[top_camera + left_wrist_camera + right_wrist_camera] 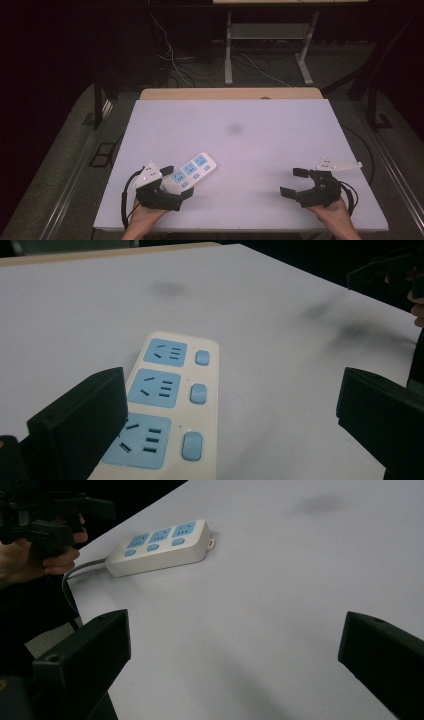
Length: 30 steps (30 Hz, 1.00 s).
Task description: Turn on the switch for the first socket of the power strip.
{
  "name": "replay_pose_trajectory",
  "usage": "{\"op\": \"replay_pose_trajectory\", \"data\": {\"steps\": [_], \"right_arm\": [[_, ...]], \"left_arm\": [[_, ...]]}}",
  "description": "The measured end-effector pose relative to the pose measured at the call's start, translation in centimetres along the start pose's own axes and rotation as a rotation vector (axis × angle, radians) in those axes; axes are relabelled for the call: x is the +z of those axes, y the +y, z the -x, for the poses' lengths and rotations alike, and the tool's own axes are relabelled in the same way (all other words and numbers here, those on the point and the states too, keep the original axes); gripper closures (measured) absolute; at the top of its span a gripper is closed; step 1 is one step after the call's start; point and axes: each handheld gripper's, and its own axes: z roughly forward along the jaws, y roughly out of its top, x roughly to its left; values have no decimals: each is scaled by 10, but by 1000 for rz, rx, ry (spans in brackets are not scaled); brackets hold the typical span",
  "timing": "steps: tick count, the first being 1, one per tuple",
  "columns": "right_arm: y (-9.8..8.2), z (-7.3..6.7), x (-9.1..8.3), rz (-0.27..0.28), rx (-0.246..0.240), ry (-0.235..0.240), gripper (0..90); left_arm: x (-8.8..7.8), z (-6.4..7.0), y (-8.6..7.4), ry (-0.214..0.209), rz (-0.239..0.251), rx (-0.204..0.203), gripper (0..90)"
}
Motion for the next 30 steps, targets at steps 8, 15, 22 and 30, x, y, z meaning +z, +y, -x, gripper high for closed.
{"op": "replay_pose_trajectory", "data": {"steps": [8,15,22,30], "right_arm": [[-1,1,1,-6,1,3,0],[-2,2,1,-12,-2,1,0],[-2,2,1,-12,1,3,0],[-2,2,0,-10,0,0,0]], "left_arm": [[0,0,0,-6,-4,1,0],[0,1,0,-8,-5,-1,0],[0,1,0,-12,-11,-1,0],[-3,4,3,-12,-19,-1,0]]}}
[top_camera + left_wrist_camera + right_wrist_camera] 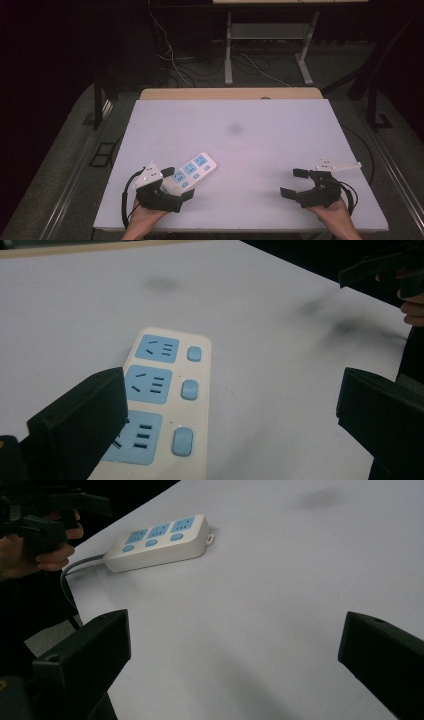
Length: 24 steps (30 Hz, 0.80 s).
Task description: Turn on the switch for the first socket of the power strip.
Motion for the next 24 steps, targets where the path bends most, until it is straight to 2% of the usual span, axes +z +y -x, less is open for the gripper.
{"op": "replay_pose_trajectory", "data": {"steps": [11,24], "right_arm": [[0,0,0,-9,-4,-2,0],[0,0,1,-15,-14,-9,0]], "left_arm": [[-6,-1,8,6,-28,-2,0],[-14,-11,19,25,-79,-9,0]]}}
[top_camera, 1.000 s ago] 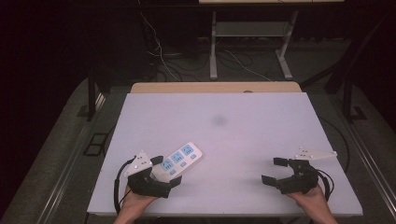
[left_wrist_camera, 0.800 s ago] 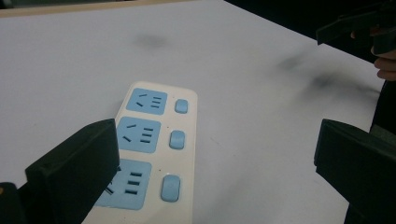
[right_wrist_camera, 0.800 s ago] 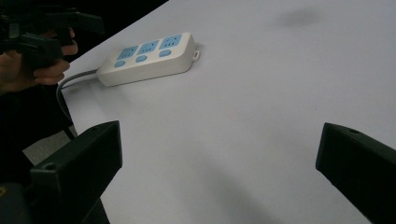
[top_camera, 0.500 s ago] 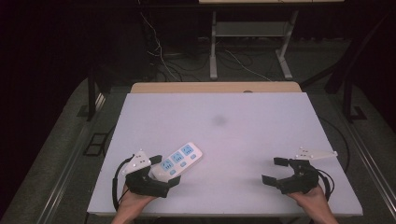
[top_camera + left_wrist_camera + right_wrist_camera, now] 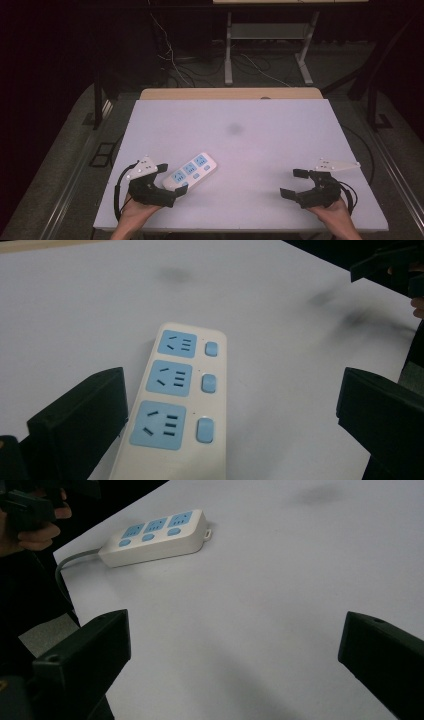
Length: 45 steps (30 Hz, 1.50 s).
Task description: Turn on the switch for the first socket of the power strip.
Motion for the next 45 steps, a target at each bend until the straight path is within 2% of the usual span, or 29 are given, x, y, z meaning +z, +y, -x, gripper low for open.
{"op": "replay_pose_trajectory", "data": {"steps": [11,21,45], "right_arm": [[0,0,1,-7,-1,-4,0],[0,-1,2,-16,-4,-4,0],[-1,-2,4,-36,-22,-1,0]], "left_arm": [[-5,-8,4,16,-53,10,0],[-4,-12,9,14,-102,22,0],[17,-10,32,-20,-292,130,0]]}}
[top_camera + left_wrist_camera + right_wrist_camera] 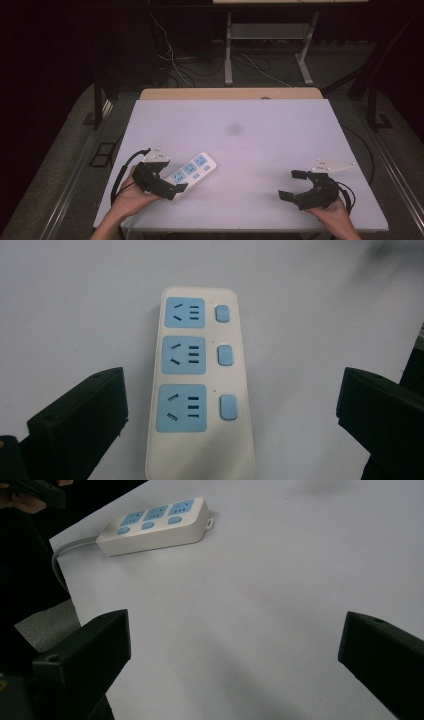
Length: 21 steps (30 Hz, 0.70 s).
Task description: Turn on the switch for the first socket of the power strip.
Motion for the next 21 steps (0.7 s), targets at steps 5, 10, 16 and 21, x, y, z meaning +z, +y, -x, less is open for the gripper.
{"op": "replay_pose_trajectory", "data": {"steps": [5,10,16,21], "right_arm": [[0,0,0,-2,-1,1,0],[0,0,0,-5,-2,2,0],[0,0,1,-8,-2,4,0],[0,0,1,-10,-2,5,0]], "left_arm": [[3,0,6,-9,-27,15,0],[4,0,11,-11,-53,32,3],[4,-4,16,-15,-78,39,69],[4,-9,18,-11,-77,34,213]]}}
